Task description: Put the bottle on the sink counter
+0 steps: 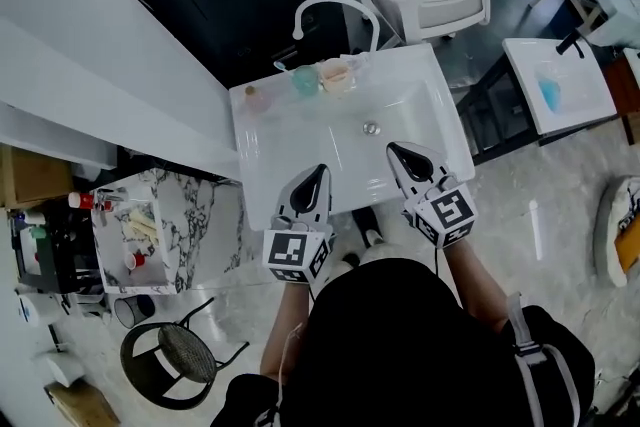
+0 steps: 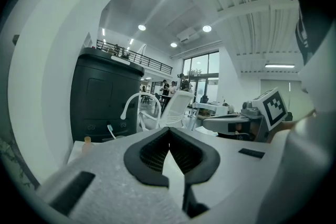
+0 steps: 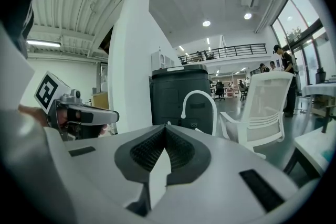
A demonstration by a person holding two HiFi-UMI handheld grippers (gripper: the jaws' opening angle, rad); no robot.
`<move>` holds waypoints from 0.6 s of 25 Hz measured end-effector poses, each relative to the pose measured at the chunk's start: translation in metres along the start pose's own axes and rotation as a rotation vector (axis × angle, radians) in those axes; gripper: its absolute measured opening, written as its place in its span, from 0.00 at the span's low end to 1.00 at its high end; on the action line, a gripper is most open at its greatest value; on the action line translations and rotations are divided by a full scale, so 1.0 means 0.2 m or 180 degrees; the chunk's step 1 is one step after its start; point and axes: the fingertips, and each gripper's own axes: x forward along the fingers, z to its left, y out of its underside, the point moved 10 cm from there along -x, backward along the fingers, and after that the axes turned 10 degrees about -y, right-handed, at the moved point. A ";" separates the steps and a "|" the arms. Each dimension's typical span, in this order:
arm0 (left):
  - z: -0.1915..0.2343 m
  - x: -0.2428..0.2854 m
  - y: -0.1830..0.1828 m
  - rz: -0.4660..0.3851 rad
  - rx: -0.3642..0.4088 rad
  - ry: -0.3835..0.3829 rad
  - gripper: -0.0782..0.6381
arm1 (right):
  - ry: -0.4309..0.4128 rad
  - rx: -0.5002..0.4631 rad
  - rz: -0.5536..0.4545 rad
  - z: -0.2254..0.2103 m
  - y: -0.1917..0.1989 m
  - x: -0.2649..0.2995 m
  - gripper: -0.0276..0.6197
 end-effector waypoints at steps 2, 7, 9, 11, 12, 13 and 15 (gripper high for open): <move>0.00 -0.08 0.02 -0.0006 0.0005 0.0025 0.13 | 0.0024 0.0007 -0.0007 0.09 0.02 -0.04 0.05; 0.01 -0.28 0.09 -0.0020 -0.0015 0.0049 0.13 | 0.0095 -0.0019 -0.0021 0.29 0.04 -0.14 0.05; 0.02 -0.36 0.12 -0.0009 -0.0026 0.0057 0.13 | 0.0121 -0.0008 -0.0017 0.37 0.06 -0.18 0.05; 0.01 -0.43 0.14 -0.0012 -0.0031 0.0071 0.13 | 0.0156 0.0016 -0.0029 0.43 0.08 -0.23 0.05; 0.01 -0.46 0.15 -0.0017 -0.0031 0.0081 0.13 | 0.0175 0.0037 -0.0049 0.46 0.08 -0.25 0.05; 0.01 -0.48 0.15 -0.0022 -0.0028 0.0094 0.13 | 0.0194 0.0057 -0.0073 0.48 0.08 -0.27 0.05; -0.01 -0.54 0.16 -0.0025 -0.0018 0.0124 0.13 | 0.0236 0.0065 -0.0103 0.53 0.09 -0.32 0.05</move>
